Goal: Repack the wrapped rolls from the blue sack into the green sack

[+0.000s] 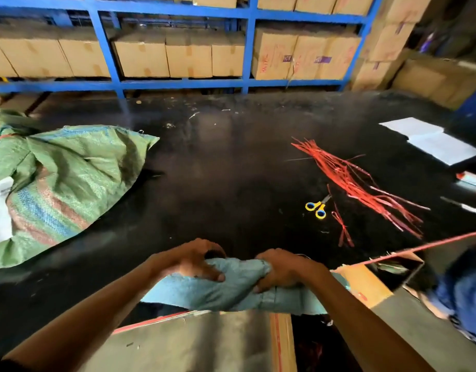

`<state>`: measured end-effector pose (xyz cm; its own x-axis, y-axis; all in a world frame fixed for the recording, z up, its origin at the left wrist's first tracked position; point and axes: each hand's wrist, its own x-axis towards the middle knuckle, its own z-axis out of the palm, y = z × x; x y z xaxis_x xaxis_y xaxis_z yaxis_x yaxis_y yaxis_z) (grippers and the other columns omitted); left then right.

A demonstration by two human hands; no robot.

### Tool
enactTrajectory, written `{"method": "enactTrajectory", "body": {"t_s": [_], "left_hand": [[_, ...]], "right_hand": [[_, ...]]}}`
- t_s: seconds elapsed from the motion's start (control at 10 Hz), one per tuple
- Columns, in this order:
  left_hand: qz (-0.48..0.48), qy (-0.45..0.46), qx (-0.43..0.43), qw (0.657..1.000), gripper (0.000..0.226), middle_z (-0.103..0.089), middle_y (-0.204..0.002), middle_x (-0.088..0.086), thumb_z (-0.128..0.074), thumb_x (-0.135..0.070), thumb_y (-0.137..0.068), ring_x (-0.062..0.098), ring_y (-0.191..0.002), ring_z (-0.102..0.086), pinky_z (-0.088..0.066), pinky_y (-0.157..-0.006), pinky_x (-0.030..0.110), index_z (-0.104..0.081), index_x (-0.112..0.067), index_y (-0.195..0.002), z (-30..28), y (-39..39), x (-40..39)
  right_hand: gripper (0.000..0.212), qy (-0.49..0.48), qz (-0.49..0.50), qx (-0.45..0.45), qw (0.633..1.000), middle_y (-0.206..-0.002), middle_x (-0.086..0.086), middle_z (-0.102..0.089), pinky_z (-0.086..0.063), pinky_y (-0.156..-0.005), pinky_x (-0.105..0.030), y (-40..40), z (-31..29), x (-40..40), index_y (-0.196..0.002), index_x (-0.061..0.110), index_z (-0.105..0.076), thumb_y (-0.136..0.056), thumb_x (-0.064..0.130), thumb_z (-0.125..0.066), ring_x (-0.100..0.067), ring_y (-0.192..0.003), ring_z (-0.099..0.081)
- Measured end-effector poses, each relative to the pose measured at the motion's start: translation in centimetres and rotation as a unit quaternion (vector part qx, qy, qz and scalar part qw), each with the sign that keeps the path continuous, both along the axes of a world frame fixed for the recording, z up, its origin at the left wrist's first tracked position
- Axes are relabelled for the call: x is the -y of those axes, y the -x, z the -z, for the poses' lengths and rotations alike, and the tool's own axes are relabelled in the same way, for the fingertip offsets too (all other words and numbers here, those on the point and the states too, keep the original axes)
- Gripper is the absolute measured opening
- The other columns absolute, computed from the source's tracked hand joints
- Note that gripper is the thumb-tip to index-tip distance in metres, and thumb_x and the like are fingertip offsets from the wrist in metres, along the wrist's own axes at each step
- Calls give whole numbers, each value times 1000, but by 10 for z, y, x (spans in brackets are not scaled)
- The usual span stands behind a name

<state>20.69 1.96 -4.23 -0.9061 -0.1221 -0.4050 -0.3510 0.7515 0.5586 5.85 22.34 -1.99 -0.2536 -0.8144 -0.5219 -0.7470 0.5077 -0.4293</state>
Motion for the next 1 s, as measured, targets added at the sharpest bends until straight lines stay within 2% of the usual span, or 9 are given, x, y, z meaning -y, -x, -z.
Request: {"method": "enactTrajectory", "body": {"t_s": [0.1, 0.2, 0.4, 0.5, 0.6, 0.7, 0.8, 0.9, 1.0], "left_hand": [[65, -54, -8, 996, 54, -66, -108, -13, -73, -57, -69, 6, -95, -63, -53, -85, 25, -62, -30, -115, -8, 47, -65], [153, -79, 4, 985, 49, -66, -111, -9, -69, -54, -76, 8, -101, -62, -50, -90, 26, -61, -29, -117, -9, 105, -143], [247, -63, -7, 967, 52, -67, -107, 5, -55, -54, -76, 19, -100, -61, -47, -88, 30, -64, -12, -106, 28, 176, -283], [246, -45, -8, 968, 54, -66, -109, 9, -51, -52, -78, 24, -100, -62, -47, -88, 36, -60, -14, -114, 43, 192, -326], [224, -45, -1, 973, 51, -59, -129, 5, -56, -45, -87, 20, -119, -54, -41, -99, 29, -54, -17, -129, 54, 190, -339], [185, -72, 8, 980, 44, -57, -133, 7, -59, -32, -91, 13, -122, -53, -38, -98, 19, -53, -13, -130, 52, 179, -328], [163, -56, -56, 983, 28, -67, -102, 6, -55, -21, -91, -1, -99, -62, -38, -79, 1, -60, -10, -117, 36, 169, -296], [121, 13, -145, 982, 40, -66, -100, 8, -44, -38, -82, 24, -97, -63, -49, -81, 28, -66, -11, -103, 22, 164, -250], [61, 95, -221, 969, 48, -66, -109, 9, -41, -39, -80, 25, -100, -62, -48, -86, 31, -65, -9, -109, 10, 160, -203]], "right_hand": [[57, -53, 67, 59, 995, -93, 2, -73, -56, -85, -40, 39, -13, -71, -95, 25, -68, -48, 52, -83, -15, -89, -70], [73, -118, 131, 48, 983, -99, 14, -71, -55, -87, -34, 68, -34, -160, -107, 40, -65, -39, 62, -82, -8, -92, -68], [75, -223, 274, 35, 935, -105, 8, -70, -54, -85, -32, 87, -37, -299, -108, 31, -68, -48, 76, -72, -14, -90, -67], [69, -245, 325, 25, 913, -111, -1, -67, -50, -78, -30, 92, -18, -321, -113, 21, -65, -63, 69, -70, -20, -89, -62], [69, -271, 326, 17, 905, -110, -10, -62, -44, -74, -29, 103, 11, -311, -116, 11, -62, -72, 63, -68, -25, -93, -60], [84, -253, 338, -13, 906, -135, -11, -53, -44, -92, -32, 111, 45, -285, -135, 10, -46, -72, 61, -67, -27, -121, -53], [73, -179, 300, -101, 932, -133, -13, -52, -42, -96, -39, 116, 59, -247, -135, 13, -41, -80, 57, -61, -31, -121, -51], [37, -16, 298, -186, 936, -119, -17, -60, -45, -86, -38, 124, 42, -195, -116, 11, -55, -91, 38, -51, -36, -111, -57], [26, 106, 281, -221, 928, -103, -19, -67, -47, -76, -38, 124, 11, -143, -100, 11, -63, -92, 31, -49, -38, -99, -62]]}}
